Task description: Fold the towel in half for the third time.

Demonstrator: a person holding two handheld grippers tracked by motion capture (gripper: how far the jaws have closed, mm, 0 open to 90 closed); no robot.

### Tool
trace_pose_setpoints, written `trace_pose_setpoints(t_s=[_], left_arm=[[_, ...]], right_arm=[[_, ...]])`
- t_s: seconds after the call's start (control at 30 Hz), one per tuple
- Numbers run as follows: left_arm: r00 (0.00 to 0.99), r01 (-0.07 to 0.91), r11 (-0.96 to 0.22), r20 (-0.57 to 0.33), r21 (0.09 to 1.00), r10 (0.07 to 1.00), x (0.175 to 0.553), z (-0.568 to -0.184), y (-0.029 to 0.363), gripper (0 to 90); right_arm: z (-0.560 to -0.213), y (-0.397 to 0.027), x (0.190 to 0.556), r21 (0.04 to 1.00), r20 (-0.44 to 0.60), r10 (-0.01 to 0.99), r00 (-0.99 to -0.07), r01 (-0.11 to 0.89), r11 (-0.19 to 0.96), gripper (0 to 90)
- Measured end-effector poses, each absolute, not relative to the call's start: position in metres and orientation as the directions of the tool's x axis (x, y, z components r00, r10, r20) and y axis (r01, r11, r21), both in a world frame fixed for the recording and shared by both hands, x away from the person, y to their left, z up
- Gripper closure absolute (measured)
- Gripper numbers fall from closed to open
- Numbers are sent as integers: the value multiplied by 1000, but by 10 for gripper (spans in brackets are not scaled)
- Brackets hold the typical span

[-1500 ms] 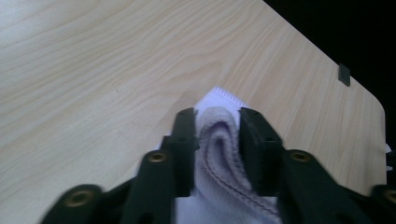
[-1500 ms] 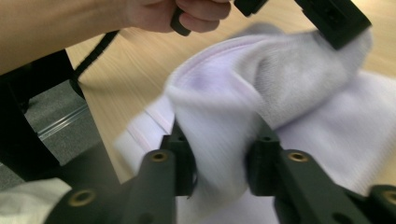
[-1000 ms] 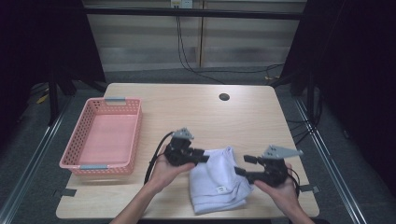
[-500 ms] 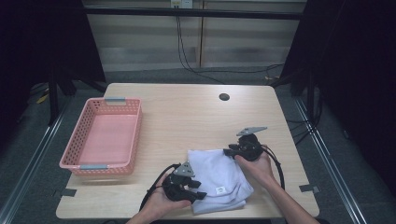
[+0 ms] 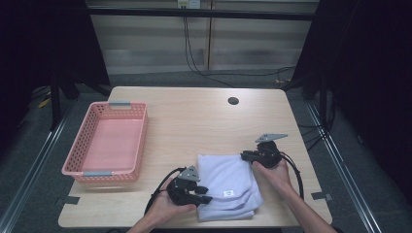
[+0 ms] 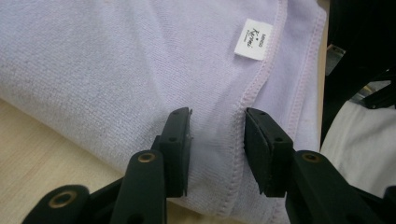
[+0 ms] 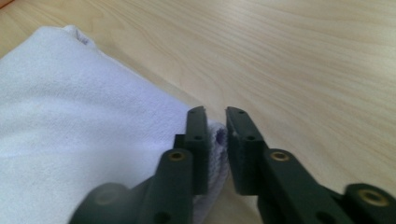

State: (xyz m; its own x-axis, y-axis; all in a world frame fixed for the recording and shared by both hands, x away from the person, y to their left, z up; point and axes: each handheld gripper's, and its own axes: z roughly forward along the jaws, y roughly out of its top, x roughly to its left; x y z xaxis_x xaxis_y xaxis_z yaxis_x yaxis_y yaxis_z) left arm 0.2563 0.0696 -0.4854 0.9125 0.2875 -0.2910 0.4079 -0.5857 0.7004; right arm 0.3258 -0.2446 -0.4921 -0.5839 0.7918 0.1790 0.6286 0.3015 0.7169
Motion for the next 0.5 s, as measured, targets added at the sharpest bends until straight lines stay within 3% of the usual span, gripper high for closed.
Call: trace_pose_setpoints(t_s=[0.07, 0.2, 0.37, 0.5], left_arm=[[912, 408, -578, -283, 707, 297, 248, -479, 72, 495], [911, 405, -557, -269, 725, 312, 229, -469, 87, 397], [881, 465, -561, -297, 684, 368, 224, -481, 99, 309], [882, 469, -585, -317, 662, 348, 222, -487, 92, 269]], right_arm=[[-491, -249, 325, 714, 202, 787, -583, 638, 289, 531], [-492, -256, 327, 728, 285, 737, -613, 638, 249, 375], [-501, -244, 332, 706, 288, 704, -650, 640, 302, 301], [-502, -240, 335, 704, 292, 695, -658, 639, 309, 272]])
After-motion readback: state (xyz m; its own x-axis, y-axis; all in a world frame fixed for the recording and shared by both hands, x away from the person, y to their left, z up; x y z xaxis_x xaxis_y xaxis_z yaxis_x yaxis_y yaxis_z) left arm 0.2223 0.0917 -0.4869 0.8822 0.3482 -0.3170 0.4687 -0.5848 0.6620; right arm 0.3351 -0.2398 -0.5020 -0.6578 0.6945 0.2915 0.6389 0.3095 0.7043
